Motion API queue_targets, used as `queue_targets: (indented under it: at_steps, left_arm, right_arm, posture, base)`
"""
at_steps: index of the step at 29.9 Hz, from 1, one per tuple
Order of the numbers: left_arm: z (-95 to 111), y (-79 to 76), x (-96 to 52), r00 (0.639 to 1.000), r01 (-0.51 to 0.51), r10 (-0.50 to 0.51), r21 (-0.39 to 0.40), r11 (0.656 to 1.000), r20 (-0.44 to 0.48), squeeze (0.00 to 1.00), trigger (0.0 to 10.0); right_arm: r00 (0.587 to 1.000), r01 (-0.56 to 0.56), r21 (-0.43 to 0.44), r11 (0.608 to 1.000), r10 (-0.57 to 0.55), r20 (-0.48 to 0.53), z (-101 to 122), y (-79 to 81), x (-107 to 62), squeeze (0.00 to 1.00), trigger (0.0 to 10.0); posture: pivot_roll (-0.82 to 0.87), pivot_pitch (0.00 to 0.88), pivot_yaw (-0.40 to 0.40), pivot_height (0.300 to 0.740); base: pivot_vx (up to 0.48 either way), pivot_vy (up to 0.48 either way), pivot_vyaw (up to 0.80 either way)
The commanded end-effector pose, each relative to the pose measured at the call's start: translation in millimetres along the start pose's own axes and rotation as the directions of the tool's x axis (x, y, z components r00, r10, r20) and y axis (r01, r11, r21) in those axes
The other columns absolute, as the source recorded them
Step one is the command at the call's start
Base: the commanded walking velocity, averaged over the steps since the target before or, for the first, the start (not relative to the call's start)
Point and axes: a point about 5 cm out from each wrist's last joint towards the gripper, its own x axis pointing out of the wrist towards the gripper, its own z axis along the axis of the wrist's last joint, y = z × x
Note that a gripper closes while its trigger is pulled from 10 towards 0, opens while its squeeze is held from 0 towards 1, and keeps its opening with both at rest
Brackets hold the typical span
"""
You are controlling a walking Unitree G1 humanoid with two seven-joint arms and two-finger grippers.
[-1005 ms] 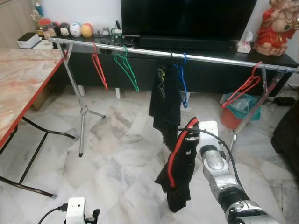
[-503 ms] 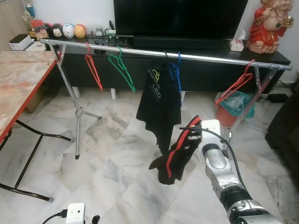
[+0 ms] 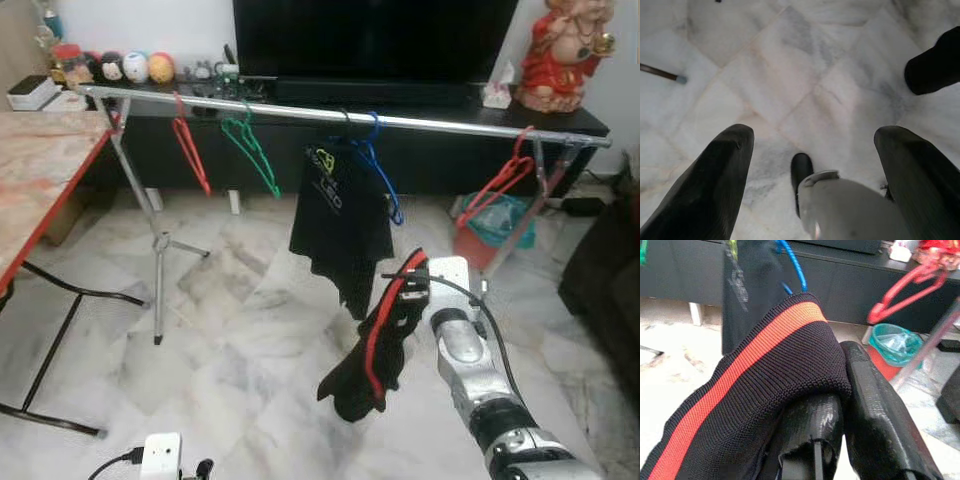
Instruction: Hang hanger
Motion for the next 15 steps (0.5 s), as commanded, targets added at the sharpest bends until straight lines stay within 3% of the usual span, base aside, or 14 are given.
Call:
queue_targets:
  at_steps: [1, 8, 15]
  left_arm:
    - [-0.5, -1.6, 0.0, 1.000, 0.003, -0.003, 0.005, 1.000, -0.001, 0.00, 10.0]
    - [-0.6, -1.3, -0.1, 1.000, 0.002, -0.002, 0.013, 1.000, -0.001, 0.00, 10.0]
    - [12.8, 0.7, 1.8, 0.997, -0.002, 0.000, 0.025, 1.000, 0.081, 0.00, 10.0]
  right_arm:
    - [0.999, 0.012, 0.004, 1.000, -0.012, 0.041, 11.2, -5.1, 3.9, 0.00, 10.0]
    - [0.999, 0.013, 0.004, 1.000, -0.013, 0.038, 10.4, -5.0, 3.7, 0.00, 10.0]
    - [0.999, 0.010, 0.002, 1.000, -0.010, 0.036, 8.7, -4.6, 2.8, 0.00, 10.0]
  posture:
    - [0.06, 0.000, -0.058, 0.740]
    - [0.06, 0.000, -0.057, 0.740]
    - [0.05, 0.000, -0.053, 0.740]
  base:
    - [0.000, -0.390, 0.00]
    - [0.000, -0.364, 0.00]
    - [0.000, 0.000, 0.00]
